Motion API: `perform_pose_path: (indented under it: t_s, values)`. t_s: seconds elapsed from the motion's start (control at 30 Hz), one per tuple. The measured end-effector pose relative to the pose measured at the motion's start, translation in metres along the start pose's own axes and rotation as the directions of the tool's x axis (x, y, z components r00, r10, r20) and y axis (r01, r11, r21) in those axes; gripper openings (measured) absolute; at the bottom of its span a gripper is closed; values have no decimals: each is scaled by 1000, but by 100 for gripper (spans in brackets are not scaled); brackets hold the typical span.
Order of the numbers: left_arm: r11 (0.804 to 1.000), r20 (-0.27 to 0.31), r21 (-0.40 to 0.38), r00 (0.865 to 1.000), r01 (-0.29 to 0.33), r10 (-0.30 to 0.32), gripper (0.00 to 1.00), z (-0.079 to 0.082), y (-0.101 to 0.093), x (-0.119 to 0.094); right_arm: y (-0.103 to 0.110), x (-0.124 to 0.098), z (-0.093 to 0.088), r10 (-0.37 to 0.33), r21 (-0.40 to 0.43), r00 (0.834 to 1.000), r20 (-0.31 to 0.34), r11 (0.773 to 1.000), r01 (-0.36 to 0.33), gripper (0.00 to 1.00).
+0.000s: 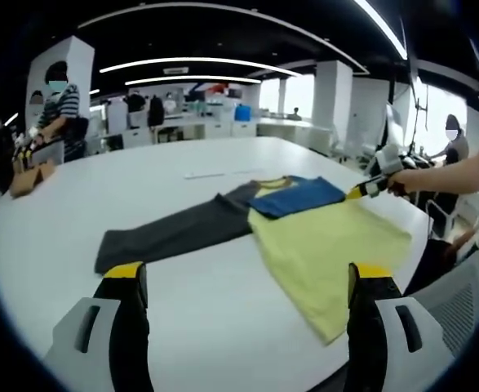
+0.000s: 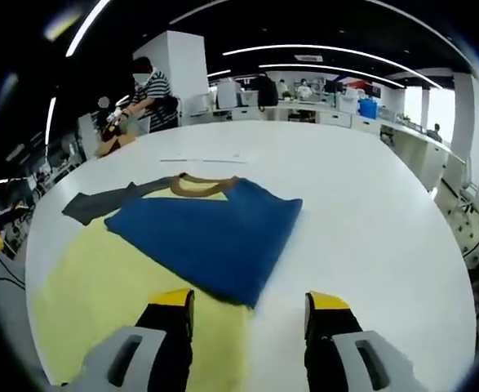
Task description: Fold the garment on the visible template until the final outline fits inside the template.
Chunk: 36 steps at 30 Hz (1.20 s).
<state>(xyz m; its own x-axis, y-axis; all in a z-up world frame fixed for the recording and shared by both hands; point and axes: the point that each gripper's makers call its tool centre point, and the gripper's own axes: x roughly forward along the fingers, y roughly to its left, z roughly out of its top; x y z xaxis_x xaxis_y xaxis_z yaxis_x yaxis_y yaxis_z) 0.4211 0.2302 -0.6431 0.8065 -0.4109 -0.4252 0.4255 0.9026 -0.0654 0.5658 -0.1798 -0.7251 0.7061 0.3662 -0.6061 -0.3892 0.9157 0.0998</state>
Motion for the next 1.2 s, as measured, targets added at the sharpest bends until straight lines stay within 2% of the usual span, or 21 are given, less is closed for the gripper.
perform_pose_path:
  t_s: [0.17, 0.27, 0.4, 0.43, 0.53, 0.63, 0.9, 0.97, 1.07, 1.2]
  values:
    - [1000, 11, -3, 1000, -11, 11, 99, 5, 3, -1, 20, -7, 15, 96, -31, 994, 61, 995, -94, 76]
    - [999, 20, -23, 999, -26, 26, 99, 8, 5, -1, 34, -14, 23, 158, -38, 983, 88, 987, -156, 82]
    - [998, 16, -45, 999, -41, 42, 99, 10, 15, -3, 47, -22, 23, 211, -101, 974, 83, 974, -203, 90]
    - [998, 21, -53, 999, -44, 45, 99, 12, 17, -3, 50, -25, 22, 221, -124, 973, 71, 970, -212, 91]
    - [996, 26, -68, 998, -56, 58, 98, 15, 25, -4, 56, -32, 19, 244, -124, 968, 63, 964, -235, 93]
    - [995, 27, -70, 997, -74, 77, 98, 19, 32, -5, 66, -42, 22, 289, -104, 954, 79, 954, -280, 98]
    - [992, 16, -54, 994, -110, 111, 95, 25, 50, -4, 85, -61, 27, 352, -137, 931, 94, 931, -339, 99]
    - [989, 2, -33, 989, -146, 147, 91, 24, 61, -4, 92, -67, 28, 374, -146, 922, 97, 922, -359, 99]
    - [985, -7, -42, 986, -168, 167, 89, 23, 73, -3, 101, -75, 30, 406, -156, 909, 95, 908, -389, 99]
    - [978, -2, -68, 980, -199, 199, 83, 26, 89, -2, 107, -82, 27, 420, -170, 903, 87, 900, -402, 99]
